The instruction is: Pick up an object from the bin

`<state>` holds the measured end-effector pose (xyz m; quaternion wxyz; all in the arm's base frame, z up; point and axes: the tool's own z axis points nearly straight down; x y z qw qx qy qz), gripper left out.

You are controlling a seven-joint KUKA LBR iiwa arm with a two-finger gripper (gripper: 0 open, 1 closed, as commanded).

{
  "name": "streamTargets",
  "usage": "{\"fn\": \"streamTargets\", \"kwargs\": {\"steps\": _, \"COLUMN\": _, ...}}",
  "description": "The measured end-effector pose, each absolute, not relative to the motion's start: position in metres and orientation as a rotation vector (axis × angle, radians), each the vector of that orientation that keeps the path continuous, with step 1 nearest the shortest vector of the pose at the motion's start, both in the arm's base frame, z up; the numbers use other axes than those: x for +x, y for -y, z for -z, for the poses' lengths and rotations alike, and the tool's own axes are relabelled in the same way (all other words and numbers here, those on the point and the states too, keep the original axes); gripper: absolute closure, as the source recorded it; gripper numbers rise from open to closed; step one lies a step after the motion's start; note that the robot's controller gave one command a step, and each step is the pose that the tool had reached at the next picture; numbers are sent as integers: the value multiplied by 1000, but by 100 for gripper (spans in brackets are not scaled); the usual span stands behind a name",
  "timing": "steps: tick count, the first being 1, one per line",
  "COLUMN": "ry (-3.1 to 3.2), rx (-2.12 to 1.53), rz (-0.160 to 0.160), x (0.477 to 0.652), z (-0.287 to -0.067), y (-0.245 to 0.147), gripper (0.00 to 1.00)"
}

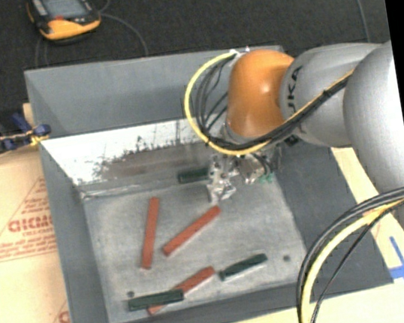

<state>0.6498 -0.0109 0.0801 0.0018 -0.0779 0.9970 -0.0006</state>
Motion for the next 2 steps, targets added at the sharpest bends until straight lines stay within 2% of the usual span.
{"fn": "streamTargets", "kwargs": {"steps": 1, "ry": -3152, "rx": -247, "rz": 3, "x": 645, "z": -78, "y": 13, "gripper": 0}}
{"fn": "streamTargets", "kwargs": {"steps": 2, "ry": -3152, "rx": -247, "rz": 3, "x": 645, "z": -78, "y": 13, "gripper": 0}}
